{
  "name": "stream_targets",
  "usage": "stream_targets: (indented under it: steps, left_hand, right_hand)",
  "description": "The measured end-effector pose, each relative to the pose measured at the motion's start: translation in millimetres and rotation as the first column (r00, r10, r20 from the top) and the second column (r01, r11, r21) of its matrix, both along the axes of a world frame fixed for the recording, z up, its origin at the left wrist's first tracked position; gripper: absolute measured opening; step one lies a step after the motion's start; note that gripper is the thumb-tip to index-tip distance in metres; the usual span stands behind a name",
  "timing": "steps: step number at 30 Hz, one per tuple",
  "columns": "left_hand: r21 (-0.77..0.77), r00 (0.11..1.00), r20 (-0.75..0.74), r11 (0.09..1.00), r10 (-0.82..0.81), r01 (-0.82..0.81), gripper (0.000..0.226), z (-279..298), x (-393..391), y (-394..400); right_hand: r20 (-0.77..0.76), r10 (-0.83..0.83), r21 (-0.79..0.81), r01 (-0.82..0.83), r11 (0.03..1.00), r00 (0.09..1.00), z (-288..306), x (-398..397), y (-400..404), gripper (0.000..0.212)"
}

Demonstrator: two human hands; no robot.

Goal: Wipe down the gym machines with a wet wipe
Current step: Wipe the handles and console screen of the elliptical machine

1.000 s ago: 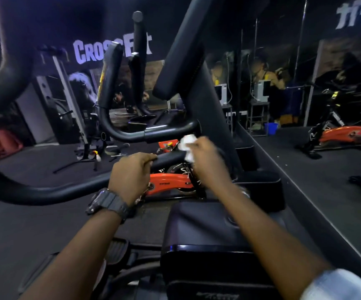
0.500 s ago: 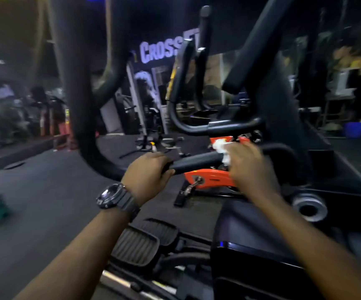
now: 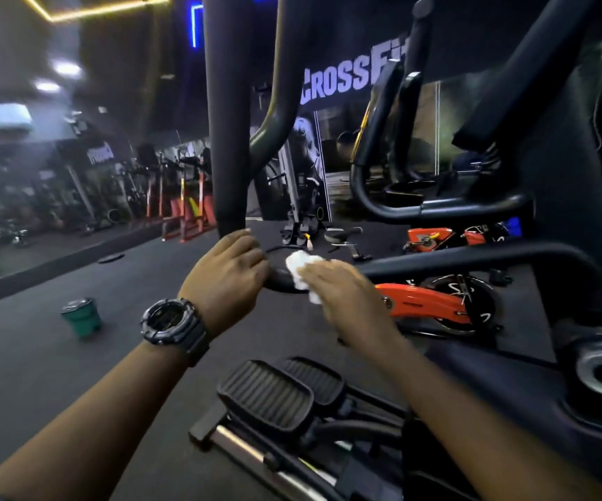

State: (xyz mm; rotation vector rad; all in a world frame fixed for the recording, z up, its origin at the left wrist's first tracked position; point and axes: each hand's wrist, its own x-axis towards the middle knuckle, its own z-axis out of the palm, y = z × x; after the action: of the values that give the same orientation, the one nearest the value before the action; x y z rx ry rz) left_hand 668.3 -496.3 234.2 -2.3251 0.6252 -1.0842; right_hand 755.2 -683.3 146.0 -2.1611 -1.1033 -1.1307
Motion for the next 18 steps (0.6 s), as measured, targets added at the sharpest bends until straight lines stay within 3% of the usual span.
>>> stream_targets:
  steps: [2,4,7,11,13,16,18]
  left_hand:
    - [-0.005,1.000,-0.025,1.000,0.009,-0.009,0.014,-4,4,-1]
    - [-0.040,0.996,-0.084,0.998,0.038,-0.042,0.018,-8,9,-8]
    - [-0.108,0.979,-0.192,0.990,0.074,-0.096,0.020,-14,17,-23]
    - [-0.216,0.949,-0.314,0.973,0.013,-0.085,0.032,-19,34,-63]
    - [-0.276,0.938,-0.343,0.960,-0.057,-0.042,0.029,-24,48,-91]
    - [-0.367,0.904,-0.385,0.930,-0.188,0.037,0.023,-30,70,-140]
    - [-0.429,0.885,-0.384,0.900,-0.263,0.081,0.027,-33,79,-167]
  right_hand:
    - [0.051,-0.108,0.076,0.103,0.992,0.993,-13,12,-56,0.048]
    - [0.002,-0.247,0.178,0.243,0.954,0.969,-18,22,-105,0.043]
    - [-0.069,-0.381,0.408,0.375,0.832,0.922,-16,37,-155,0.037]
    - [-0.198,-0.512,0.432,0.543,0.720,0.836,-10,47,-186,0.038]
    - [-0.173,-0.395,0.381,0.431,0.818,0.902,-4,36,-155,0.040]
    - [-0.027,-0.280,0.172,0.280,0.944,0.960,-11,12,-112,0.045]
    - [-0.045,-0.274,0.285,0.275,0.918,0.961,-15,16,-129,0.043]
